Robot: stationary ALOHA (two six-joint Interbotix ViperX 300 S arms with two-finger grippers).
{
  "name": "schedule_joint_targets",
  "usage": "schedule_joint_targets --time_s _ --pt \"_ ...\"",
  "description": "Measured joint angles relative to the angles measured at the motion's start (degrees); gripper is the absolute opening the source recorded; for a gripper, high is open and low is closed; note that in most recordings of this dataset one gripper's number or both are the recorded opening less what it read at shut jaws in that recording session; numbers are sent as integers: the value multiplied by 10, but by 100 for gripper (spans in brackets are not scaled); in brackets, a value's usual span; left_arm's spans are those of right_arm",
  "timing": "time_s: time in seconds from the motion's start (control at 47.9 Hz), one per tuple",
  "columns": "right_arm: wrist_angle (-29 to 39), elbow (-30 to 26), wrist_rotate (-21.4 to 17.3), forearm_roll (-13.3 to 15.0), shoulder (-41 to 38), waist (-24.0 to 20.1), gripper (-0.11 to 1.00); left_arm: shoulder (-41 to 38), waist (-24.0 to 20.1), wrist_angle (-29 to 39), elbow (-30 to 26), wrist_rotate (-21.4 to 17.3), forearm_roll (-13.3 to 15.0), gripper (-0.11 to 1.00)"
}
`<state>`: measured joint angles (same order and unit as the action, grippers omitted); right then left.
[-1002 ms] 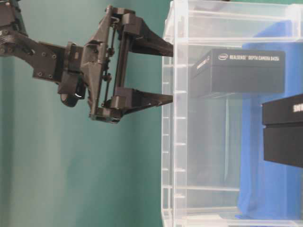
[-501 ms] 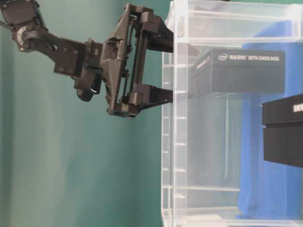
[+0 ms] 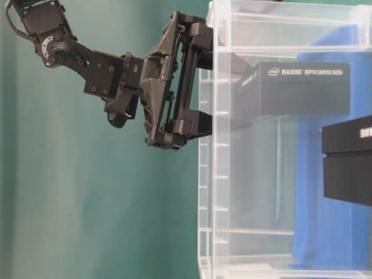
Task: Take out the box from the case.
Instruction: 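Close the right gripper on the right box pair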
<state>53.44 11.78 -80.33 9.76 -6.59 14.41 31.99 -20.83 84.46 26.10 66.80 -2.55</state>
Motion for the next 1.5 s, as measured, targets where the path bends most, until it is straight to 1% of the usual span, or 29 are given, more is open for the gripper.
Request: schedule_joint_targets --time_s 0.793,0.877,0.919,0.981,1.002,1.253,1.503 --pt "4 -4 3 -2 -9 0 91 -1 4 0 0 4 0 96" --pt "4 -4 0 -2 -9 1 87 0 4 0 0 4 0 96" --pt "6 -5 -2 -1 -10 1 82 -1 4 0 0 4 0 96" --pt "9 -6 -7 -2 -11 1 68 -1 4 0 0 5 0 96" --pt "10 -6 -8 -2 -11 2 66 0 4 0 0 5 0 96" --pt "13 -11 -14 -2 -11 2 67 0 4 -1 0 5 0 96" --pt "47 -18 -16 -3 -16 4 67 -1 4 0 0 6 0 96"
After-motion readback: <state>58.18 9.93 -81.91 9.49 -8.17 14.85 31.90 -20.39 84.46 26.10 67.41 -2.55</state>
